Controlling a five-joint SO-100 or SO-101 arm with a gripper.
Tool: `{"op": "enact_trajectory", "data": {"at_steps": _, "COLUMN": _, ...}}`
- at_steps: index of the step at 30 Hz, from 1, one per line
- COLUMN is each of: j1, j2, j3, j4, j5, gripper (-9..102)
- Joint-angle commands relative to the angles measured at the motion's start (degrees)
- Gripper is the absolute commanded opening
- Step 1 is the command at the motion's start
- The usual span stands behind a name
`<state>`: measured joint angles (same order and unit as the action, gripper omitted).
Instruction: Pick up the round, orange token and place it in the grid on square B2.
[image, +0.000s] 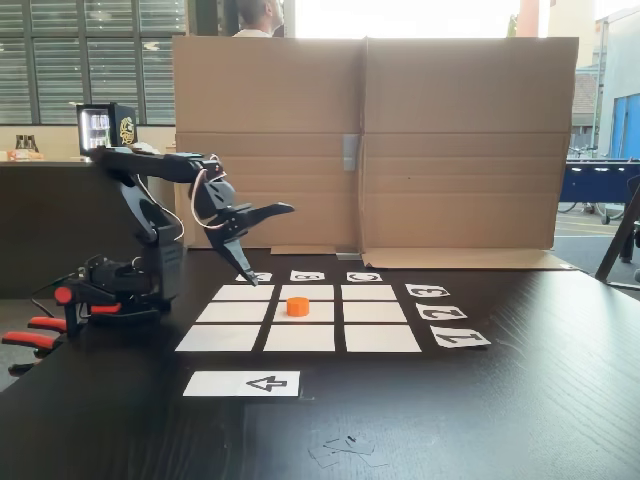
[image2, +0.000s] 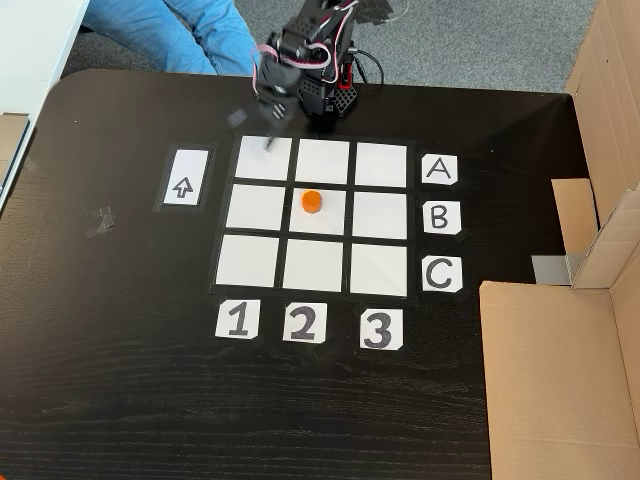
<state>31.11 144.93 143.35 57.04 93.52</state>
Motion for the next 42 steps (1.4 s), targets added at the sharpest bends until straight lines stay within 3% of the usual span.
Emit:
{"op": "enact_trajectory", "data": {"at_steps": 1, "j1": 9.58, "j2": 14.24, "j3": 6.42, "j4": -2.81, "j5": -1.93, "gripper": 72}}
{"op": "enact_trajectory", "data": {"at_steps": 3, "j1": 17.93, "j2": 18.72, "j3": 9.40, "j4": -5.27, "j5": -2.81, "gripper": 48}}
{"op": "enact_trajectory", "data": {"at_steps": 6, "j1": 31.11, "j2": 22.41, "j3": 12.13, "j4": -11.34, "j5": -3.25, "gripper": 1}}
{"op": "enact_trajectory", "data": {"at_steps": 10, "j1": 45.97, "j2": 29.09, "j3": 18.46, "j4": -15.73, "j5": -3.25, "gripper": -1}}
{"op": "enact_trajectory", "data": {"at_steps": 15, "j1": 55.37, "j2": 45.62, "j3": 29.00, "j4": -8.61, "j5": -5.45, "gripper": -1}}
{"op": "enact_trajectory", "data": {"at_steps": 42, "j1": 56.34, "j2": 45.79, "j3": 28.92, "j4": -7.65, "j5": -5.01, "gripper": 0}}
